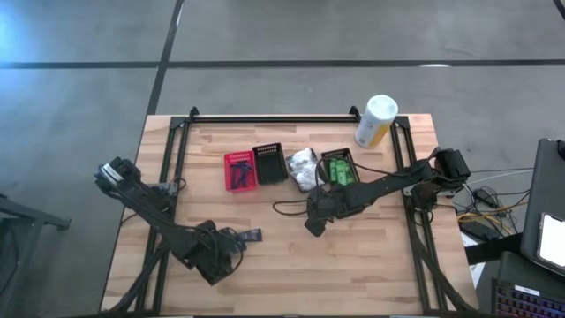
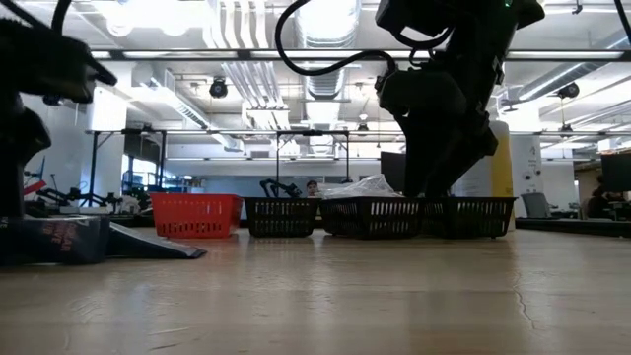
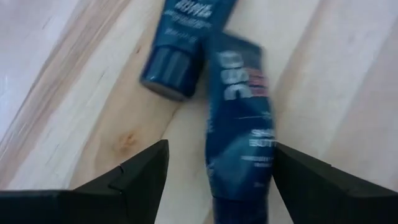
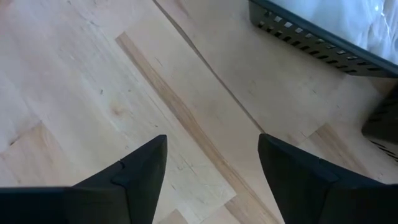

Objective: Pick & Place Travel size toiletries
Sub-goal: Put the shave cream into the left black bin

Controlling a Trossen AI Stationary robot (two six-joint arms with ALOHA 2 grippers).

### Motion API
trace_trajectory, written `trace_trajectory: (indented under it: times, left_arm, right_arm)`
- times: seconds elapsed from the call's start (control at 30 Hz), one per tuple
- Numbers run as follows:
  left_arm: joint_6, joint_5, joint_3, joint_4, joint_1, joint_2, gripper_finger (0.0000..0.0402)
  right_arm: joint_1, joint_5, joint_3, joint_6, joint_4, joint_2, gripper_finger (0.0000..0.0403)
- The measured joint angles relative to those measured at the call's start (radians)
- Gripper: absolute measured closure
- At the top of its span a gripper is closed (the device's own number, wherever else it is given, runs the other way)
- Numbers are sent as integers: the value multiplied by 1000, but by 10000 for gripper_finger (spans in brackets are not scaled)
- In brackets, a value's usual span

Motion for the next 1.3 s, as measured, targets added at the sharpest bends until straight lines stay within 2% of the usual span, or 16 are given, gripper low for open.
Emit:
trace_trajectory:
  times: [0.17, 0.27, 0.43, 0.63, 0.87, 1.0, 1.2, 1.3]
  left_arm:
    - [-11, 2, -44, 42, 0, 0, 125]
    - [-9, 3, -68, 86, 0, -1, 139]
    - [-6, 3, -80, 117, 0, -3, 198]
    - [61, 16, -70, 157, 0, -1, 286]
    - [81, 10, -50, 145, 0, -21, 299]
    - [86, -61, -44, 136, 0, -79, 303]
    - [138, -266, -48, 135, 12, -204, 314]
    - [187, -297, -49, 135, 43, -243, 319]
  right_arm:
    - [0, 0, 0, 0, 1, 0, 142]
    - [0, 0, 0, 0, 2, 0, 134]
    - [0, -14, 0, 27, 6, 0, 126]
    - [0, -101, 3, 27, 77, -4, 125]
    - [0, -163, 10, 27, 244, -8, 151]
    - [0, -219, 10, 27, 355, -8, 165]
    - [0, -251, 10, 58, 502, -8, 172]
    - [0, -251, 26, 64, 535, -8, 169]
